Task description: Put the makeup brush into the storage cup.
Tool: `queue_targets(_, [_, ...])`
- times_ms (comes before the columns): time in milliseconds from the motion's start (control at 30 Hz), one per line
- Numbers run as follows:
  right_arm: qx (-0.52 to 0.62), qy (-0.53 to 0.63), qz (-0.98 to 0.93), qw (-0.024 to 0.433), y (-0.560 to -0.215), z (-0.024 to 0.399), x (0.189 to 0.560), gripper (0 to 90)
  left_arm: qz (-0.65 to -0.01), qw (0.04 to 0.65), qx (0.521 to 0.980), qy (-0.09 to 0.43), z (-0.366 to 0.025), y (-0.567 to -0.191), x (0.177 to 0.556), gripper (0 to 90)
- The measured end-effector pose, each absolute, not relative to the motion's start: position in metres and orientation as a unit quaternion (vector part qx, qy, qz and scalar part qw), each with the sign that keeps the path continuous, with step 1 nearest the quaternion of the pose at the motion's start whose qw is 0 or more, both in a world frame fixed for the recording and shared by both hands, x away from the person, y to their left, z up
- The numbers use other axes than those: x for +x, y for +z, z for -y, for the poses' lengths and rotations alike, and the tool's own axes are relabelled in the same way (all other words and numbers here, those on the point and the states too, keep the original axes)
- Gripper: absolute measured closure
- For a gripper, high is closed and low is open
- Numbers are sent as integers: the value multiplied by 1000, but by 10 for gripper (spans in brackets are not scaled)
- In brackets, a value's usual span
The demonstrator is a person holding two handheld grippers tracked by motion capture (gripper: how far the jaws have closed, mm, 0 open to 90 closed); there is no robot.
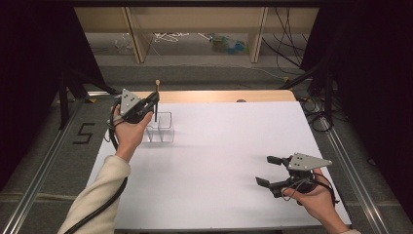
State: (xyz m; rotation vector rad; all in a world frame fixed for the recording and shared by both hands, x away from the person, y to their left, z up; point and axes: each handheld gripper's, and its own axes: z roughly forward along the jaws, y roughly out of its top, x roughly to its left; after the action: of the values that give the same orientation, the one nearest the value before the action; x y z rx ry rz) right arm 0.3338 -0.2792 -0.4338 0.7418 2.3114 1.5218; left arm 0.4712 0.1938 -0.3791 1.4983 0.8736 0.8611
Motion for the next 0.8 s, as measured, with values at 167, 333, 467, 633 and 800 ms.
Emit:
queue_targets(167, [257, 526, -799, 139, -434, 279, 334, 159, -371, 566, 638, 367, -195, -381, 472, 833])
queue_targets(333, [257, 526, -799, 138, -434, 279, 334, 159, -373, 565, 638, 368, -196, -383, 473, 833])
queue_targets(467, [257, 526, -799, 137, -434, 279, 334, 159, -373, 566, 637, 368, -197, -383, 474, 833])
queue_targets(633, [256, 526, -799, 139, -434, 279, 334, 159, -377, 566, 635, 365, -197, -385, 474, 833])
queue_targets(800, [257, 526, -799, 137, -434, 279, 334, 159, -378, 566, 635, 365, -198, -386, 475, 833])
